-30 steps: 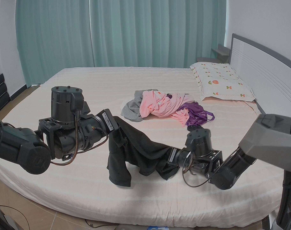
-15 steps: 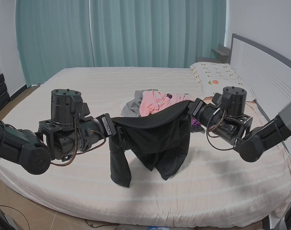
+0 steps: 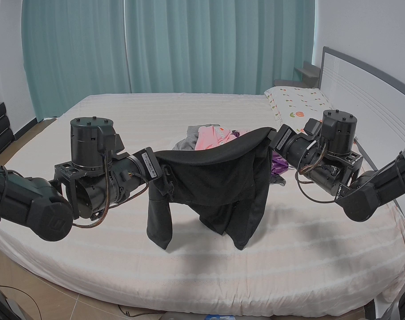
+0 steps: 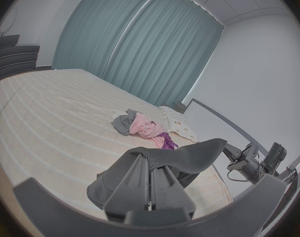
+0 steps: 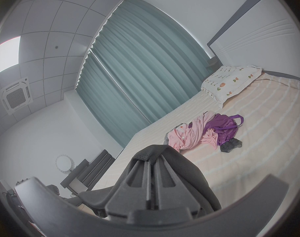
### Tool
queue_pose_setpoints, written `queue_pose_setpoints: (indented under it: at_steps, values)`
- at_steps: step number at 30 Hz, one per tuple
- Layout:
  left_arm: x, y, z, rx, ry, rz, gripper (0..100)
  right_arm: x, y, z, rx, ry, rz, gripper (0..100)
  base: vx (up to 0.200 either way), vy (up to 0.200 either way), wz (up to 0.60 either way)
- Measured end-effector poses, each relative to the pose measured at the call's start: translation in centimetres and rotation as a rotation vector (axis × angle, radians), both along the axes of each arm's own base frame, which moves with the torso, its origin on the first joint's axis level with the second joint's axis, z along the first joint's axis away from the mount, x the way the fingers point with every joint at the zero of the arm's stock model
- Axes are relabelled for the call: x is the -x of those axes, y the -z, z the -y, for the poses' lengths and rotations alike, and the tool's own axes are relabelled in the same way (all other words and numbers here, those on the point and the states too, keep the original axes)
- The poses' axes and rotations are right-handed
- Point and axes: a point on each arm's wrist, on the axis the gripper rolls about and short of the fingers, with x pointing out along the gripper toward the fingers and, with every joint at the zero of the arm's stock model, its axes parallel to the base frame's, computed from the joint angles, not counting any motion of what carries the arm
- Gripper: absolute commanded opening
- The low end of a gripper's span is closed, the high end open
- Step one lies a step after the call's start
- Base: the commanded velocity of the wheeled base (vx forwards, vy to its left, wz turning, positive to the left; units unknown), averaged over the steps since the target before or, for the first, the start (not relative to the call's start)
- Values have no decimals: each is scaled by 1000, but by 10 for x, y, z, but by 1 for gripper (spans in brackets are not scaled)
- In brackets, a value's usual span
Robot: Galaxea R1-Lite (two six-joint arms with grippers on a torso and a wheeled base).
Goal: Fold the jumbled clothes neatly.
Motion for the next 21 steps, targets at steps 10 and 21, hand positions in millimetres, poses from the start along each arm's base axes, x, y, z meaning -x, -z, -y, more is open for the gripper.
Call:
queue_pose_setpoints:
  at_steps: [10, 21]
  values:
    - [1, 4, -1, -7, -1, -15, 0, 3, 5, 2, 10, 0, -19, 0, -100, 0, 0]
    - [3, 6, -1, -12, -14, -16, 0, 3, 8, 2, 5, -1, -36, 0, -18, 0, 0]
